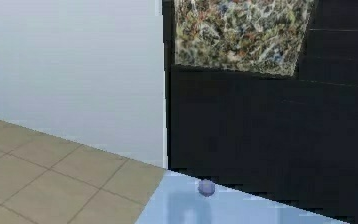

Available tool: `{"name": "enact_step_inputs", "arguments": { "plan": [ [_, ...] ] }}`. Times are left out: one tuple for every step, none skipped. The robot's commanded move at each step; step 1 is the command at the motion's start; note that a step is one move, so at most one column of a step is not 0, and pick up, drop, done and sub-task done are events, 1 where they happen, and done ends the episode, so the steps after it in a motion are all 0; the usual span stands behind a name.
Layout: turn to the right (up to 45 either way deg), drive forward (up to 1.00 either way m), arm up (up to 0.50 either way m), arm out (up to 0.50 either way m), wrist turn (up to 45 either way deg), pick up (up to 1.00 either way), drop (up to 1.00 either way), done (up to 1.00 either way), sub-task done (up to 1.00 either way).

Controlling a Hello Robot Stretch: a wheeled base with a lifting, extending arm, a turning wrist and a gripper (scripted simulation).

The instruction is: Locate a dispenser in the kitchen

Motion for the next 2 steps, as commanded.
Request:
{"name": "enact_step_inputs", "arguments": {
  "plan": [
    [-45.0,0.00,0.00,0.00,0.0,0.00,0.00,0.00,0.00],
    [-30.0,0.00,0.00,0.00,0.0,0.00,0.00,0.00,0.00]
  ]
}}
